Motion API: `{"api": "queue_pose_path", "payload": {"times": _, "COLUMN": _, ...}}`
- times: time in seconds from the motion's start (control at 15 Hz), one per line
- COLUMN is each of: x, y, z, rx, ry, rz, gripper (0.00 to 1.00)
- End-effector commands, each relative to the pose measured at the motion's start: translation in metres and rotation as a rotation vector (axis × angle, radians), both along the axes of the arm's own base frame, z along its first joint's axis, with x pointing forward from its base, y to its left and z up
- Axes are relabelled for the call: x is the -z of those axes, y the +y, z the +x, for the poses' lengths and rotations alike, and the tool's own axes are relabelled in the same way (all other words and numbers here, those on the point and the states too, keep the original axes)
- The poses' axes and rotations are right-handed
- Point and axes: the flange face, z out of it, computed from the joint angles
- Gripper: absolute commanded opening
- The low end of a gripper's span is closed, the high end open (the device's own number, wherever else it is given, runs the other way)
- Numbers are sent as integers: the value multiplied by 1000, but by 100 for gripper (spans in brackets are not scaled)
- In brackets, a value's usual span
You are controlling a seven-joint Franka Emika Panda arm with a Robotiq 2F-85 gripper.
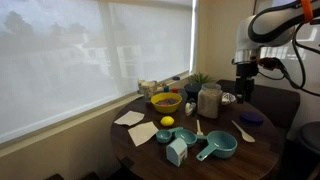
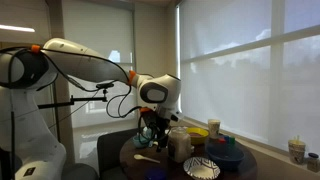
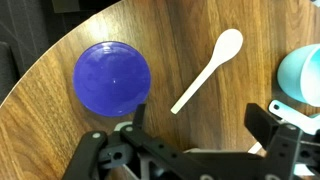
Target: Use the white plastic spoon to put some of the contents of the glass jar onto the white plate
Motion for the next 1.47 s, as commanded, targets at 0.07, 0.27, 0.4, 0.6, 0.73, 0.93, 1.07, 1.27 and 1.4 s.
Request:
{"api": "queue_pose_path", "payload": {"times": 0.07, "x": 0, "y": 0, "z": 0, "rx": 0, "ry": 1, "rz": 0, "gripper": 100}}
{"api": "queue_pose_path", "payload": {"times": 0.27, "x": 0, "y": 0, "z": 0, "rx": 0, "ry": 1, "rz": 0, "gripper": 100}}
{"api": "queue_pose_path", "payload": {"times": 0.4, "x": 5, "y": 5, "z": 0, "rx": 10, "ry": 13, "rz": 3, "gripper": 100}}
{"api": "queue_pose_path", "payload": {"times": 0.6, "x": 15, "y": 21, "z": -2, "rx": 59, "ry": 43, "rz": -6, "gripper": 100}}
{"api": "queue_pose_path", "payload": {"times": 0.73, "x": 26, "y": 29, "z": -3, "rx": 94, "ry": 50, "rz": -49, "gripper": 100}}
{"api": "queue_pose_path", "payload": {"times": 0.93, "x": 43, "y": 46, "z": -6, "rx": 132, "ry": 84, "rz": -79, "gripper": 100}}
{"api": "queue_pose_path", "payload": {"times": 1.07, "x": 55, "y": 54, "z": -10, "rx": 112, "ry": 123, "rz": -75, "gripper": 100}}
{"api": "queue_pose_path", "payload": {"times": 1.27, "x": 72, "y": 64, "z": -12, "rx": 140, "ry": 146, "rz": -126, "gripper": 100}}
{"api": "queue_pose_path", "payload": {"times": 1.4, "x": 79, "y": 65, "z": -11, "rx": 184, "ry": 150, "rz": -166, "gripper": 100}}
